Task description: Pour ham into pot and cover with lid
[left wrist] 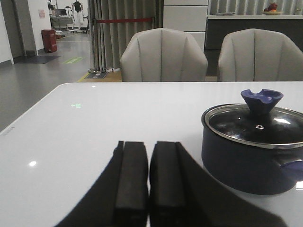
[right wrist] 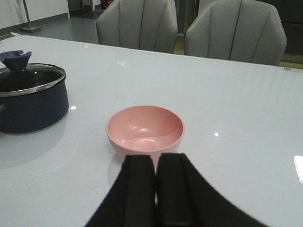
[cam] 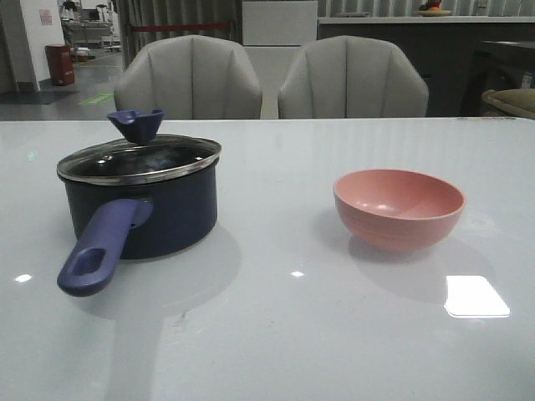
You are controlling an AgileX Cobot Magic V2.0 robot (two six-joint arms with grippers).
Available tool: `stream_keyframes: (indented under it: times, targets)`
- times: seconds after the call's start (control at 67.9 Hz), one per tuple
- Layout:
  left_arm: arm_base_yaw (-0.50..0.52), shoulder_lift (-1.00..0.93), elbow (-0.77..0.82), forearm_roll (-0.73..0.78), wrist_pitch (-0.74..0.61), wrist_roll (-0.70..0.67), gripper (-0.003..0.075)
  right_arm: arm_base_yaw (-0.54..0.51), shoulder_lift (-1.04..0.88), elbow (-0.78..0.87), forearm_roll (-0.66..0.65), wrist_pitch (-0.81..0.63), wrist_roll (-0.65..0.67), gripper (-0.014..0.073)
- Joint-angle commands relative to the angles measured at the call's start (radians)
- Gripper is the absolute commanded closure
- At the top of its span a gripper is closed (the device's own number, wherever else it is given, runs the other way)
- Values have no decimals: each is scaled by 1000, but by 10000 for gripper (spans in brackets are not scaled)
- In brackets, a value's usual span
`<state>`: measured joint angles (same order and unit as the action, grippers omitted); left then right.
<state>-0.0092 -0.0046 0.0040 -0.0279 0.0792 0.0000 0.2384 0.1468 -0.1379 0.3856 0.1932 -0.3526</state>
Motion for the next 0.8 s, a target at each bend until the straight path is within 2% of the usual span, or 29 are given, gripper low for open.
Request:
stream_keyframes:
  times: [0.0, 0.206, 0.265, 0.383, 0.457, 0.781]
  targets:
    - [-6, -20, 22, -1, -86, 0, 607, -1, 10, -28, 7, -71, -10, 432]
    - [-6, -20, 22, -1, -86, 0, 607, -10, -30, -1, -82, -113, 11, 432]
    - [-6, -20, 22, -1, -86, 0, 607, -19, -58, 9, -141, -116, 77, 432]
    - [-6, -20, 22, -1, -86, 0, 607, -34, -124, 54, -339, -126, 273, 432]
    - [-6, -20, 22, -1, -86, 0, 607, -36, -165, 90, -408, -145, 359, 432]
    - [-6, -18, 22, -1, -86, 0, 607, -39, -176, 160, -403, -270, 378, 432]
